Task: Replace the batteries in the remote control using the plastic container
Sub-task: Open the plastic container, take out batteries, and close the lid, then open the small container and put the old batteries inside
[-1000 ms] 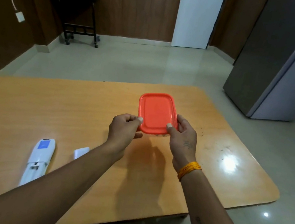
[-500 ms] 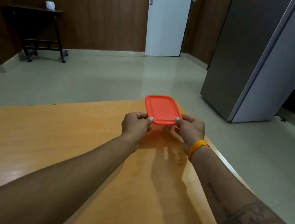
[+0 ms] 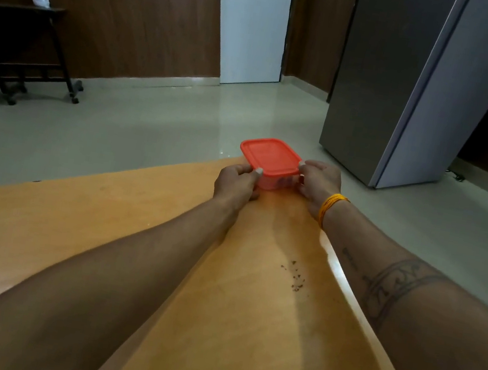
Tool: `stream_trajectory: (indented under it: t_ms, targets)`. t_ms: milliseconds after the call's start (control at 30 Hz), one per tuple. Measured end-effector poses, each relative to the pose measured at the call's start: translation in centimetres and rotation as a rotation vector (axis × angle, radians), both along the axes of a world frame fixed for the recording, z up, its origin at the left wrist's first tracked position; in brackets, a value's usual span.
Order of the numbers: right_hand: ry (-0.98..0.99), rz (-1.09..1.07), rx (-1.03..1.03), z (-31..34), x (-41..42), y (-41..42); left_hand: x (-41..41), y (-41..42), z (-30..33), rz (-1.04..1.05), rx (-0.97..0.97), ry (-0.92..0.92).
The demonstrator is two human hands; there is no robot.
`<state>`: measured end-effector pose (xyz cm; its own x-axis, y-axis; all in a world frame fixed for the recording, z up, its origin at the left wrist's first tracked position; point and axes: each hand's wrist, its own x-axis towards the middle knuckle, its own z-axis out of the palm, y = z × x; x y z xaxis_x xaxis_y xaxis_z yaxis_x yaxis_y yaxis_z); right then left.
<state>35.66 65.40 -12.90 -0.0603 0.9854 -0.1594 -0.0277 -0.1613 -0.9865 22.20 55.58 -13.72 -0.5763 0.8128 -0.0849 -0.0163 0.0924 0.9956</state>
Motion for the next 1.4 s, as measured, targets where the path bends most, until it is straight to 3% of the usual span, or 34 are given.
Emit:
stream_trajectory:
  t_ms: [233,433,833,1400]
  targets:
    - [0.004,-0.077,0.002,-2.5,1.1,-1.4,0.8,-2.9,0.7,0.059,0.016,0.011]
    - [-0.059,-0.050,0.073,1.5,2.8,-11.7,2.7,-11.4,3.3,0.078,0.016,0.128]
    - [0.156,0.333,0.100,8.2,2.5,-33.5,4.1,-33.4,8.8,0.152,0.070,0.150]
    - [0.174,0.589,0.089,10.5,-1.2,-56.7,2.1,-58.2,12.6,0.409,0.132,0.061]
